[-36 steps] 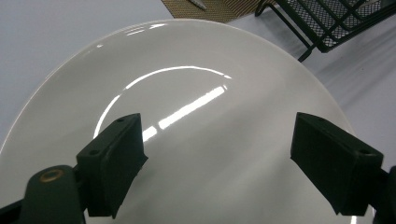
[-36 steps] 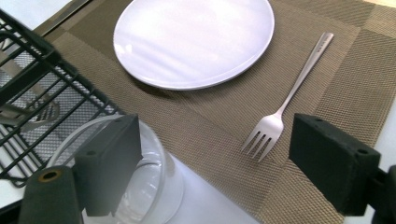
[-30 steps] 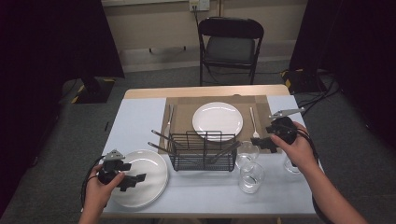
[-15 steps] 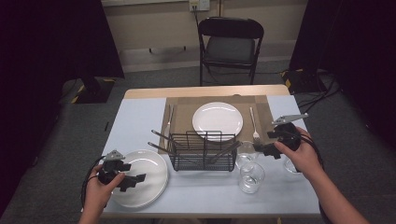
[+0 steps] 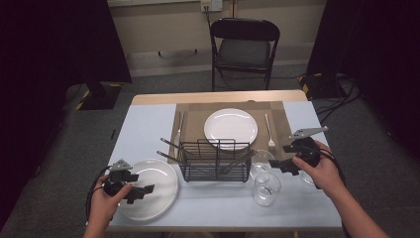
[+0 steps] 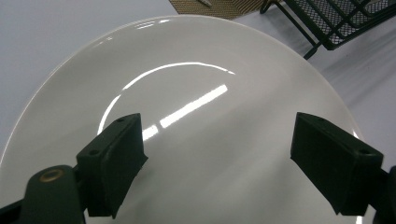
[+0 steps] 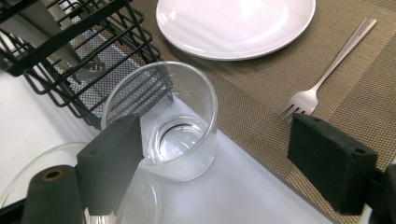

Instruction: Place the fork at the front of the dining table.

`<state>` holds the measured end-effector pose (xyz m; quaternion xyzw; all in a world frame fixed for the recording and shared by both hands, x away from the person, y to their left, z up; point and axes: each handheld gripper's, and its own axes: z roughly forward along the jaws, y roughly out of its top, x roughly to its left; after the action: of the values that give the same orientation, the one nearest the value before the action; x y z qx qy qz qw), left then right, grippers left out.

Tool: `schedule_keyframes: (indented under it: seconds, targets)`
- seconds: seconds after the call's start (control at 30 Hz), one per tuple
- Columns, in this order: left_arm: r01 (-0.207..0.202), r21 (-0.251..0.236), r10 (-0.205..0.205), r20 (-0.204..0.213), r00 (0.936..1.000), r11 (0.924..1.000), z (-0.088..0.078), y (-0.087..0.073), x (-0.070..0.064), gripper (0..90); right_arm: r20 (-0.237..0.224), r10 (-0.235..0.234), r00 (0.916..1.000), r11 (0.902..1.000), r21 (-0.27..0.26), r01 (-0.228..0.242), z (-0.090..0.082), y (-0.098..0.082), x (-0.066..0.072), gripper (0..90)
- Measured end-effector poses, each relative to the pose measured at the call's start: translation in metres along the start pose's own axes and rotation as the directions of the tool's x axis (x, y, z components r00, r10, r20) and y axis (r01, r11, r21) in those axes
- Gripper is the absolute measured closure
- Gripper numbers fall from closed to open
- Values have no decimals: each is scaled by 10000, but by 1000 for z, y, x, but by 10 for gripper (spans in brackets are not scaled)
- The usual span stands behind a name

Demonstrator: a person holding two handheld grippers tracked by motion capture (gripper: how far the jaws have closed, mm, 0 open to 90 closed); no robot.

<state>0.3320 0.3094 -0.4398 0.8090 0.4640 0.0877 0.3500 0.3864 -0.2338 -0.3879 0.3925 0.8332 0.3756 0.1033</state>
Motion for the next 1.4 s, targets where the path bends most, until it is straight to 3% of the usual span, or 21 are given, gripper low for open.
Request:
schedule_keyframes:
  seconds: [0.93,1.4]
  targets:
    - [-27,94,28,-63,10000,10000,1,0,-1,170,-255,275,9993,9995,-163,-279,-22,-28,-8,167]
    - [-92,165,93,-51,9999,9998,2,0,-1,170,-455,121,9989,9998,-169,-129,-27,-41,-7,173]
